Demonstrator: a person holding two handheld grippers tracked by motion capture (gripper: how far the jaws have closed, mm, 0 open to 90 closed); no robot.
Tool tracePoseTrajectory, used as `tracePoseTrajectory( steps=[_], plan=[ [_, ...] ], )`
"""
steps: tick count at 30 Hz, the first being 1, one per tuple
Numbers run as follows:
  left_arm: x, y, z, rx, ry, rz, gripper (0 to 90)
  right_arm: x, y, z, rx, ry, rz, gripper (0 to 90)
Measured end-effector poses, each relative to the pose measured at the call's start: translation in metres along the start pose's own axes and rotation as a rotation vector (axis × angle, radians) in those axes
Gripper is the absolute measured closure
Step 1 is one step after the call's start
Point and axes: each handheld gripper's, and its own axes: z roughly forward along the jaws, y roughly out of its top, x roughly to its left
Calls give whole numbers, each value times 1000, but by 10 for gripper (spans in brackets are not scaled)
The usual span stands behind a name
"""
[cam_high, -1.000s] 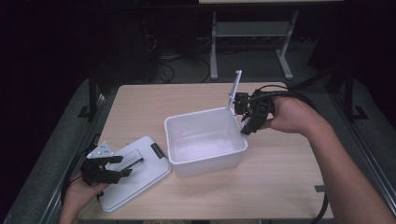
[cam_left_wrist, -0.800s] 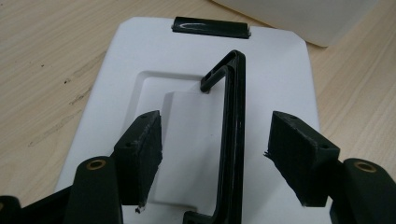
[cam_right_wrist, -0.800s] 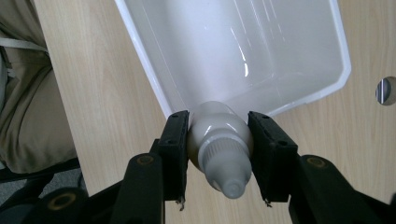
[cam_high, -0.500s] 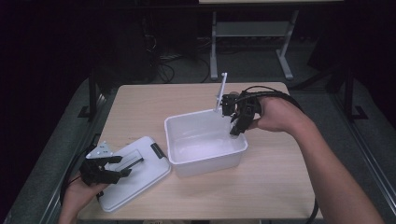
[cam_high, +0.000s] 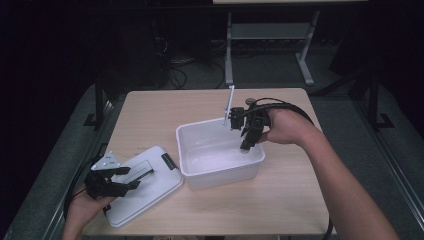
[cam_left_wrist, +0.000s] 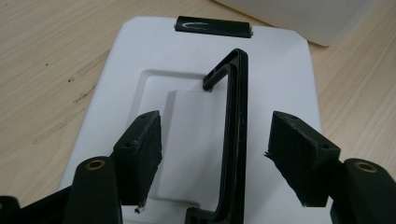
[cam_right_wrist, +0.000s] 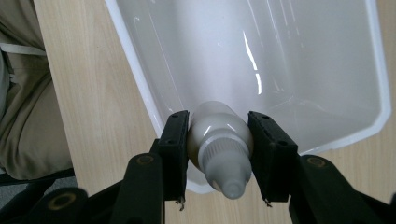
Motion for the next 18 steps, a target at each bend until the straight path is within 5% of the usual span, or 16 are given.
tracePoseTrajectory(
  steps=[18],
  plan=[
    [-2, 1, 1, 7, 5, 6, 342, -8, -8, 31, 12, 39, 17, 595]
  ],
)
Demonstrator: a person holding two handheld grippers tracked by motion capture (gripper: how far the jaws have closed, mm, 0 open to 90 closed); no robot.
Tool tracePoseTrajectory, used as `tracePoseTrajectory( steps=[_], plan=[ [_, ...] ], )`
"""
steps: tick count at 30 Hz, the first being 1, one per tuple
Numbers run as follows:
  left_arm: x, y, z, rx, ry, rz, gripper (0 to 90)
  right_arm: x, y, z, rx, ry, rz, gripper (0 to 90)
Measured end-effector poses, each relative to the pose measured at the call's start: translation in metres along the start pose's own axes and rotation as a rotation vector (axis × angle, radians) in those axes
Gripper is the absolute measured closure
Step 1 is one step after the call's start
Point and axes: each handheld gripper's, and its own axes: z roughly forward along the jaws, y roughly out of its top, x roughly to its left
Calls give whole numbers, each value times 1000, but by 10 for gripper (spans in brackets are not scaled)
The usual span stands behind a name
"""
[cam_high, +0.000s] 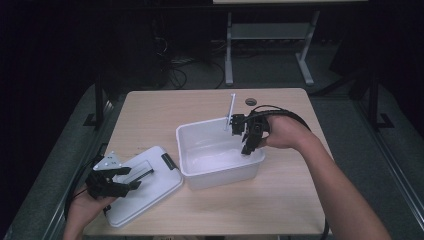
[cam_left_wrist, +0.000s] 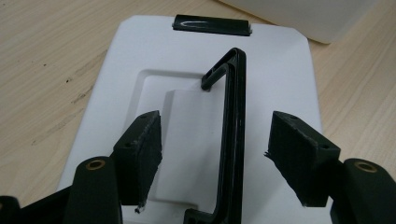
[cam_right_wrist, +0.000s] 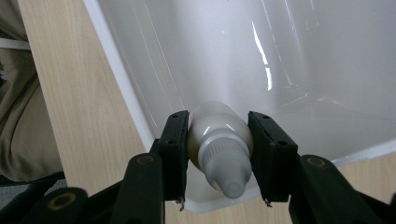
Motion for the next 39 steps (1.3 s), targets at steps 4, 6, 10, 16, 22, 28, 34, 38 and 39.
tracePoseTrajectory(
  steps=[4, 6, 10, 16, 22, 28, 34, 38, 39],
  plan=[
    [0, 0, -1, 3, -1, 7, 342, -3, -2, 6, -9, 5, 6, 595],
    [0, 1, -1, 2, 1, 8, 342, -4, -3, 11, -11, 8, 7, 595],
    [0, 1, -1, 4, 1, 12, 341, -5, -3, 18, -9, 11, 13, 595],
    [-1, 1, -1, 3, 1, 11, 342, -7, -4, 29, 2, 15, 16, 595],
    [-1, 1, -1, 3, 1, 8, 342, -9, -3, 43, 4, 31, 10, 594],
    [-1, 1, -1, 1, 3, 9, 342, -11, 0, 53, 25, 31, 7, 595],
    [0, 0, -2, 0, 7, 8, 342, -13, 2, 61, 20, 36, 7, 595],
    [0, 0, -3, 1, 6, 6, 342, -12, 1, 68, 28, 39, 9, 594],
    [0, 0, -3, 0, 6, 8, 342, -12, 2, 71, 38, 39, 6, 594]
  ],
)
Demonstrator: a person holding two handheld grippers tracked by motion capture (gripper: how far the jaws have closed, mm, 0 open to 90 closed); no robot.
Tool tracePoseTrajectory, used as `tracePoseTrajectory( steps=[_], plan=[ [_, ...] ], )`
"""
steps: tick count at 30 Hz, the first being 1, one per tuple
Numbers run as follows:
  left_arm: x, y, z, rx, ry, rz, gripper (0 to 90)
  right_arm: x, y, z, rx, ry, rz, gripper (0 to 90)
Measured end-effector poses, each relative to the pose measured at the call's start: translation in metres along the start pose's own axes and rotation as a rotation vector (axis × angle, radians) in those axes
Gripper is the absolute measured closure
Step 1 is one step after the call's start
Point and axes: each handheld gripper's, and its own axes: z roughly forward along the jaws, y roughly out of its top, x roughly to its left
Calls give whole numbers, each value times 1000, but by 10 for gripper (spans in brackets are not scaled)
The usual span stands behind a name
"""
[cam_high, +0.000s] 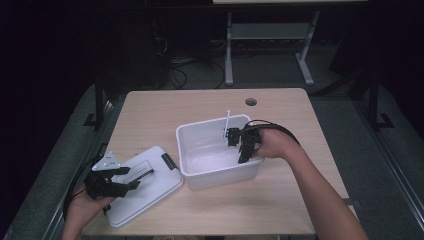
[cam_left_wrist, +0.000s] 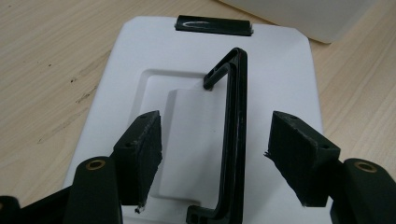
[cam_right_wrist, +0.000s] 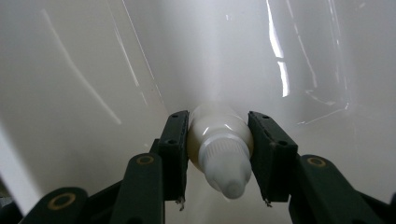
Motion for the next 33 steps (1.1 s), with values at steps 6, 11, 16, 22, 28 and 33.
tracePoseTrajectory(
  steps=[6, 11, 16, 22, 28, 33],
  plan=[
    [0, 0, -1, -5, 2, 2, 339, -1, 2, 1, -1, 1, 3, 592],
    [0, 0, -1, -3, 5, 0, 339, -1, 2, 2, 2, -1, 3, 590],
    [0, 0, -1, -2, 4, 2, 339, 0, 3, 2, 10, -1, 5, 583],
    [0, 0, -1, -1, 4, 3, 336, 2, 2, -1, 12, -5, -1, 588],
    [-1, 1, 0, 0, 5, 4, 336, 3, 0, -4, -1, -14, 4, 587],
    [-1, 1, 0, 6, 3, 9, 336, 5, -4, -13, -26, -30, 18, 562]
  ],
)
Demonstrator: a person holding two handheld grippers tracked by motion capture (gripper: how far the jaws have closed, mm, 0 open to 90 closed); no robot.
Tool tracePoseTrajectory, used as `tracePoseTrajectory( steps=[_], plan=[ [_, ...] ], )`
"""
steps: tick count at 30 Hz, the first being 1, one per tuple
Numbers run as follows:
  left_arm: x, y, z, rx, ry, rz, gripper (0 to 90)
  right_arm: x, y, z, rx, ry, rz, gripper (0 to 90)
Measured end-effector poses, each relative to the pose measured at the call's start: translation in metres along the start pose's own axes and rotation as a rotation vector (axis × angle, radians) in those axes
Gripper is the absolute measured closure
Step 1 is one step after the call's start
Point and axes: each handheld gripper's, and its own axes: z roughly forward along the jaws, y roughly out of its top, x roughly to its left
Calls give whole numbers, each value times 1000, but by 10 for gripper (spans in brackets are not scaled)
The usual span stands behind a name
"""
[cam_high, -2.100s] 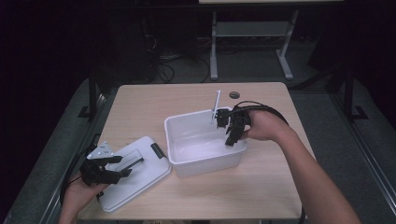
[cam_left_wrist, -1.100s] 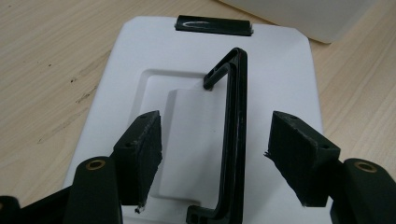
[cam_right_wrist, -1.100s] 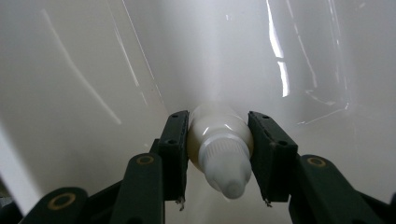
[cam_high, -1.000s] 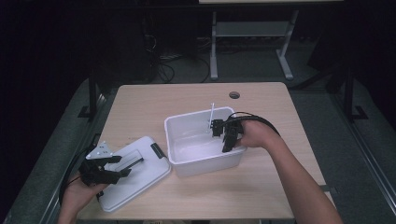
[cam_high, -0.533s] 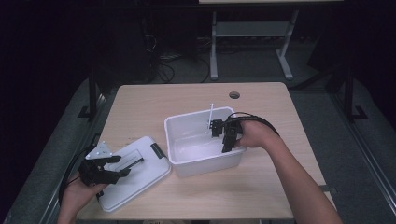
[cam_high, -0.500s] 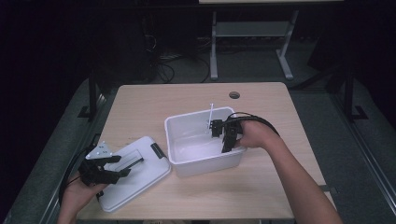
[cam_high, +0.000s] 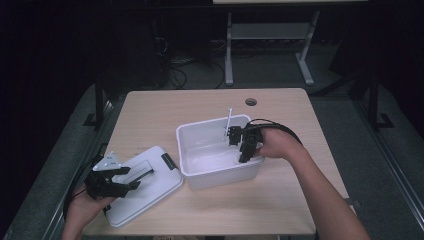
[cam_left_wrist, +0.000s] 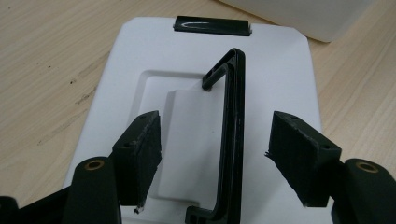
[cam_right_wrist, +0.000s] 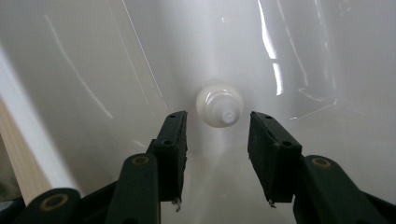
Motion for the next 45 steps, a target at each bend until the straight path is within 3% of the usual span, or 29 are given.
tracePoseTrajectory(
  steps=[19, 37, 45],
  plan=[
    [-2, 2, 1, 4, -4, 12, 336, 6, -9, -53, -82, -59, 35, 516],
    [-3, 5, 4, 16, -13, 24, 336, 18, -58, -87, -142, -123, 122, 438],
    [-5, 6, 8, 28, -21, 31, 336, 24, -85, -89, -162, -143, 174, 404]
  ],
)
